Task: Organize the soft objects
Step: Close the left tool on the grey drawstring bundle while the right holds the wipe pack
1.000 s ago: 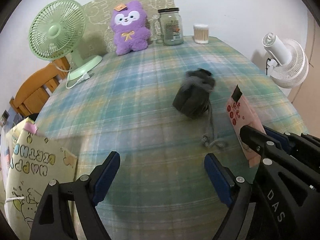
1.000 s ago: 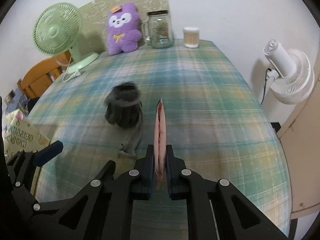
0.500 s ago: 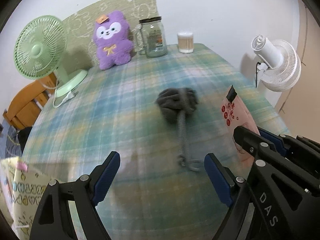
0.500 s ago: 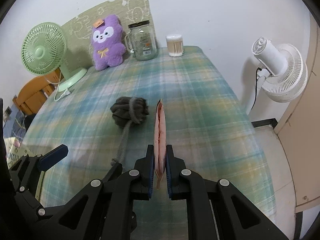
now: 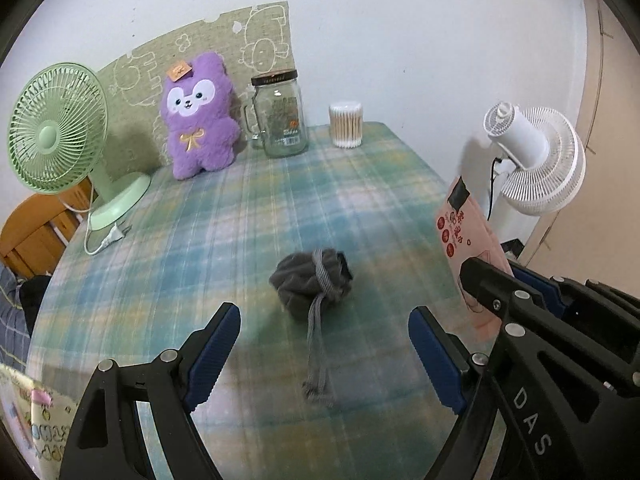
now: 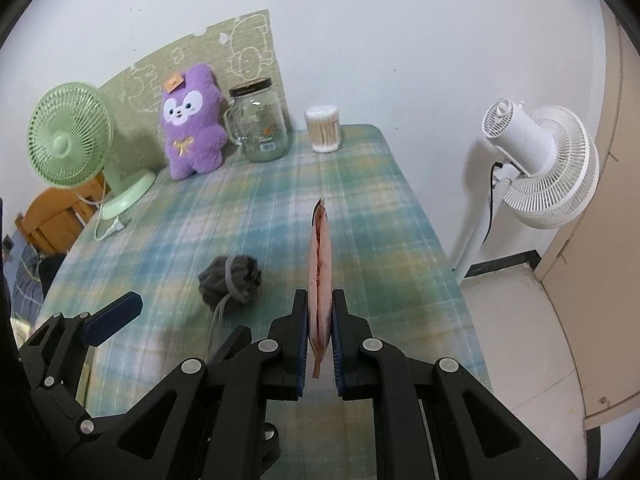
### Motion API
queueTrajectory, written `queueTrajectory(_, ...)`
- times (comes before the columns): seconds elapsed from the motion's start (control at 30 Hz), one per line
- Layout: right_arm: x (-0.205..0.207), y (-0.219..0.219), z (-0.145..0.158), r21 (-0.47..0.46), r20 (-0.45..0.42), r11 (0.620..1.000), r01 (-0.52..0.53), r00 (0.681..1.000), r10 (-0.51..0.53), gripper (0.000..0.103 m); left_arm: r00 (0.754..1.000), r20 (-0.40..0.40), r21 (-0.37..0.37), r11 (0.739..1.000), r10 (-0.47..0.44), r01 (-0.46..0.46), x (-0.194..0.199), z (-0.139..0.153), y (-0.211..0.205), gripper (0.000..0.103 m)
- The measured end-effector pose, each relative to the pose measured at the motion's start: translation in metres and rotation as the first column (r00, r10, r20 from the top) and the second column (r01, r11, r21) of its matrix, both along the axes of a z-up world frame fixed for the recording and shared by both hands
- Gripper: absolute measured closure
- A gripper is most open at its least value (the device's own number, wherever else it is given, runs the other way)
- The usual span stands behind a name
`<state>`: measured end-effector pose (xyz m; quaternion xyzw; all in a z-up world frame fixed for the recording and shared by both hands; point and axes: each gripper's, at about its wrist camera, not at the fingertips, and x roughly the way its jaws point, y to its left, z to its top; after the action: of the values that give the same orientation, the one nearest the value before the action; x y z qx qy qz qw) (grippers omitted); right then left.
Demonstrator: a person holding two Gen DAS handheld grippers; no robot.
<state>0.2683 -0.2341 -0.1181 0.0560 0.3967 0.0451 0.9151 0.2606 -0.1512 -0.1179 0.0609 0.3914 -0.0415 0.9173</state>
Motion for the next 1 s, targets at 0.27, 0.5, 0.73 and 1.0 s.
queueTrajectory(0.27,0.021,-0.006,0.008,-0.036,0.036,0.999,0.01,0.999,-0.009,0.09,1.0,0.019,-0.055,0.998,0.017,-0.016,0.024,0.002,-0.004,0.015)
queueTrajectory(0.5,0.044,-0.006,0.002,-0.041,0.031,0.999,0.009,0.999,-0.008,0.09,0.999,0.005,-0.071,0.996,0.045,-0.045,0.046,-0.009,-0.003,0.015)
queueTrajectory(0.73,0.06,0.002,-0.02,-0.052,-0.009,0.999,-0.002,1.0,0.002,0.09,0.997,-0.046,-0.07,0.995,0.066,-0.069,0.058,-0.031,0.006,0.015)
queueTrajectory(1.0,0.069,0.007,-0.039,-0.084,-0.048,0.996,0.002,0.999,-0.007,0.09,0.992,-0.107,-0.093,0.992,0.071,-0.081,0.066,-0.051,0.009,0.021)
